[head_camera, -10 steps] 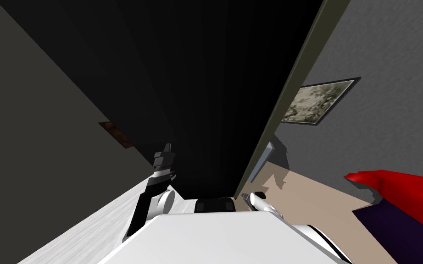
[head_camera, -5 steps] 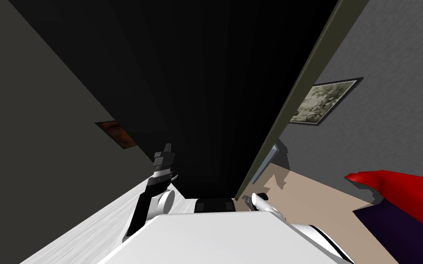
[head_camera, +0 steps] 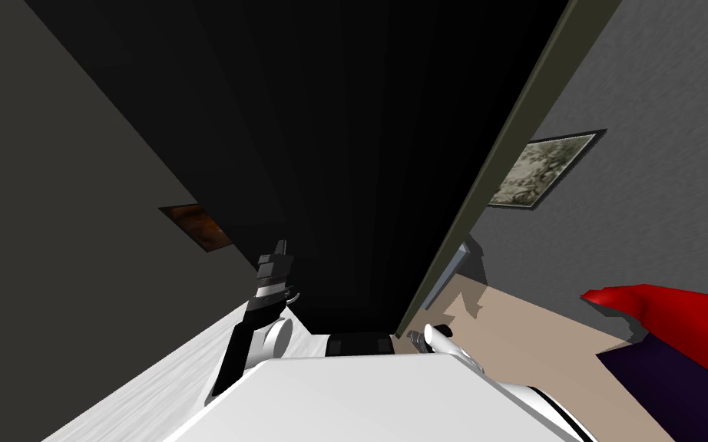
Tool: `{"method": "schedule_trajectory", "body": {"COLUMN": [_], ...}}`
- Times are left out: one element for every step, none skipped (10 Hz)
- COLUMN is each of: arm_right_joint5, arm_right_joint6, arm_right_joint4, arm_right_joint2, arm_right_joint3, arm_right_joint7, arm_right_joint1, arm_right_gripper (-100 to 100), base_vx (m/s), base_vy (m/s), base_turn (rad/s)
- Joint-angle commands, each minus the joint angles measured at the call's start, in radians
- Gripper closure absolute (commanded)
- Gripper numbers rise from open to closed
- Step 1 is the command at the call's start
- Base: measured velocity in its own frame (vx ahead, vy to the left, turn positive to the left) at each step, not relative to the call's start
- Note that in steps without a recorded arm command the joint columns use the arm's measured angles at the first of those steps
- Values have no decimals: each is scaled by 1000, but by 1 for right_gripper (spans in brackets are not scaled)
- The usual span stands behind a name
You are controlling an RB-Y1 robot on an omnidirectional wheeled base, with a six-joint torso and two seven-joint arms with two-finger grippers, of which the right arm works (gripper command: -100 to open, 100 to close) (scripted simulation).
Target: Push the door open
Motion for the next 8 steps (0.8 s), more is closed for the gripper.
{"method": "schedule_trajectory", "body": {"arm_right_joint5": [-22, -35, -35, -47, -60, -60, -72, -72], "arm_right_joint6": [8, 35, 35, 63, 90, 90, 118, 118], "arm_right_joint4": [32, 36, 36, 39, 43, 43, 47, 47], "arm_right_joint2": [-3, -7, -7, -11, -15, -15, -19, -19], "arm_right_joint3": [-13, -28, -28, -44, -59, -59, -74, -74], "arm_right_joint7": [40, 68, 68, 96, 123, 123, 151, 151], "arm_right_joint1": [-13, -11, -11, -9, -7, -7, -5, -5], "arm_right_gripper": [-100, -100, -100, -100, -100, -100, -100, -100], "base_vx": [43, 36, 23, 22, 30, 27, 22, 19], "base_vy": [59, 49, 42, 51, 74, 58, 52, 44], "base_turn": [-30, -23, -16, -34, -60, -48, -26, -6]}}
